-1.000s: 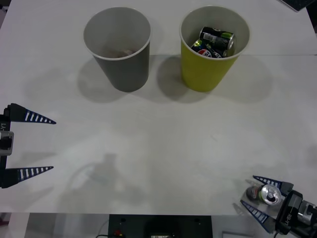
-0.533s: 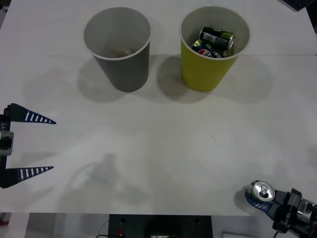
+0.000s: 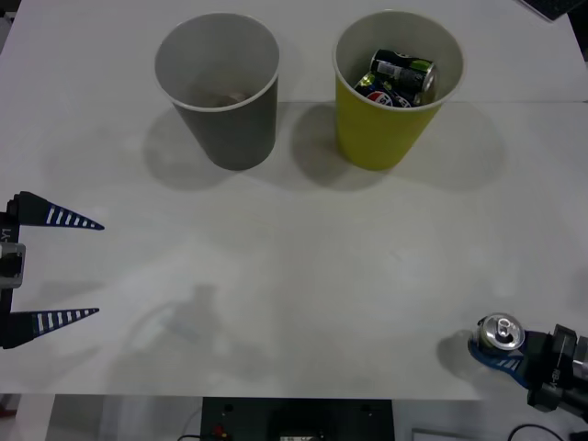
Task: Put the can into the green bin and the plastic bottle into the gray bin
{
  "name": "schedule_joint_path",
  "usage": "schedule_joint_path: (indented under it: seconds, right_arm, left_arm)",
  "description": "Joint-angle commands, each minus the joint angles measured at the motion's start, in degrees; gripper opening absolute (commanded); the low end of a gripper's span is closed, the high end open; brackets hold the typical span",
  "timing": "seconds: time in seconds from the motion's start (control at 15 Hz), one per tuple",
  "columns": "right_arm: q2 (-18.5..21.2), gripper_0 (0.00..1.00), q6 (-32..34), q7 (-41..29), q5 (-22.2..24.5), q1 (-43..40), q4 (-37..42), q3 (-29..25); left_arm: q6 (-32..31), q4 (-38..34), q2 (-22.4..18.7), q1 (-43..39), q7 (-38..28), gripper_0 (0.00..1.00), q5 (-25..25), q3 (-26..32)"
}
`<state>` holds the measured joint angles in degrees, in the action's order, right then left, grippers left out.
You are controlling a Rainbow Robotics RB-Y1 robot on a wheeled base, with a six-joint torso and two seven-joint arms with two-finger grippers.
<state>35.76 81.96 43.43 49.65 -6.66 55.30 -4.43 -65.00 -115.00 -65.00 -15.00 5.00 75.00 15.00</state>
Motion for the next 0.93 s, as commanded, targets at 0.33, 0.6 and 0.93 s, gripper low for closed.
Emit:
schedule_joint_path:
  seconds: [0.33, 0.6, 0.93]
  right_arm:
    - [2.2, 0.0, -12.53, -27.97, 15.13, -10.21, 31.54, -8.93]
    - [2.29, 0.0, -13.58, -46.42, 25.41, -10.57, 42.17, -13.06]
    - [2.82, 0.0, -13.58, -71.3, 38.33, -9.25, 55.09, -15.53]
  left_arm:
    - [0.0, 0.0, 0.0, 0.0, 0.0, 1.0, 0.0, 0.0]
    - [0.0, 0.0, 0.0, 0.0, 0.0, 1.0, 0.0, 0.0]
    - [0.0, 0.0, 0.0, 0.0, 0.0, 1.0, 0.0, 0.0]
